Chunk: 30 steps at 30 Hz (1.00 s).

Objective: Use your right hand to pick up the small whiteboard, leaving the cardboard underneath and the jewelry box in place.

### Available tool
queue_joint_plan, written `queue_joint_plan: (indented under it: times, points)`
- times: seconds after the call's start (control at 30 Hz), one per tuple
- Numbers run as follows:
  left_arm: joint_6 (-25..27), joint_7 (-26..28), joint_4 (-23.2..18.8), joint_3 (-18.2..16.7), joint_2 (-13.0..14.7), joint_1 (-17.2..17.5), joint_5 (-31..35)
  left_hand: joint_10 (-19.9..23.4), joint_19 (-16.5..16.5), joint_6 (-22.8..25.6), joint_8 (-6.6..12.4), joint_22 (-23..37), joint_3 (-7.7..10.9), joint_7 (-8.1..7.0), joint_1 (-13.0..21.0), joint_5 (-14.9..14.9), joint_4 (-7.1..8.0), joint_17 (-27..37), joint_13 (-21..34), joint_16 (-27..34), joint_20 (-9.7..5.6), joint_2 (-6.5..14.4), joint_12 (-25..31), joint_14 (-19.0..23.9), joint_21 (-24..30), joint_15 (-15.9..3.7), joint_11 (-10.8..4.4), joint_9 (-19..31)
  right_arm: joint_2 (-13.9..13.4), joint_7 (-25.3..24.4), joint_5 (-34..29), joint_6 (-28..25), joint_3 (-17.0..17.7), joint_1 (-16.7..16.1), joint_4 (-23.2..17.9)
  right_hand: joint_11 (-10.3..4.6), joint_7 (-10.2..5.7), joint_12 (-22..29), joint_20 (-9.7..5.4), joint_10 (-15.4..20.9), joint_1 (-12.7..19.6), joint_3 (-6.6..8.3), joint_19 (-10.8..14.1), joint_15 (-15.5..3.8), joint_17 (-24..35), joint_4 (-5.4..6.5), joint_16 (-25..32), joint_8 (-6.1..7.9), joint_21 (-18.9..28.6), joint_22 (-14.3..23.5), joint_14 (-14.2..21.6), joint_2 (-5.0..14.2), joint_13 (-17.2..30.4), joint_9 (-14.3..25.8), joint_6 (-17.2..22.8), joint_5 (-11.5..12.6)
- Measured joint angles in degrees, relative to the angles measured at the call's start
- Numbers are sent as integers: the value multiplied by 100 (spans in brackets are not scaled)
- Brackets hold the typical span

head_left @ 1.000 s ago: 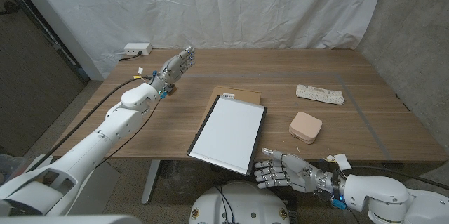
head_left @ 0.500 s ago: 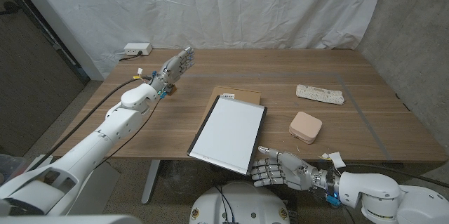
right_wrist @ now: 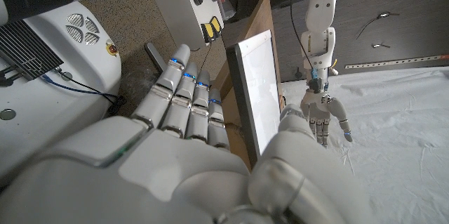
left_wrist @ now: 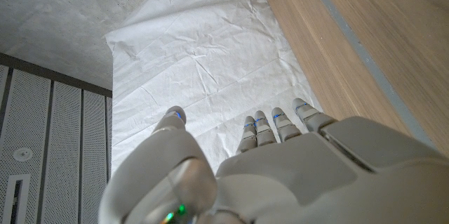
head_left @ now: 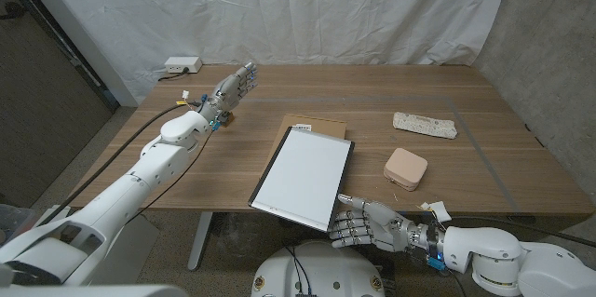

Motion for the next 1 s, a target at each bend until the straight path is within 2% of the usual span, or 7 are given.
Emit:
queue_joint_plan:
  times: [0.67, 1.0]
  points:
    - [-60, -64, 116, 6, -33, 6, -45, 0, 0, 0, 0, 0, -23, 0, 22, 0, -23, 0, 0, 0, 0, 23, 0, 0, 0, 0, 0, 0, -191, -121, 176, 186, -733, 661, 107, 0, -3, 0, 0, 0, -1, 0, 0, 0, 0, 0, 0, 0, -22, 0, 0, 1, 0, 0, 3, 0]
    - [-88, -74, 176, -20, -35, 31, -64, 0, 0, 0, 0, 0, -23, 0, 22, -10, -23, 0, 0, 0, 0, 22, 0, 0, 0, 0, 0, 0, -249, -219, 262, 222, -905, 827, 109, -31, -31, 0, 0, 31, 37, 3, 0, -21, 0, -3, 0, 0, -22, 0, 21, 41, 0, 0, 30, 0]
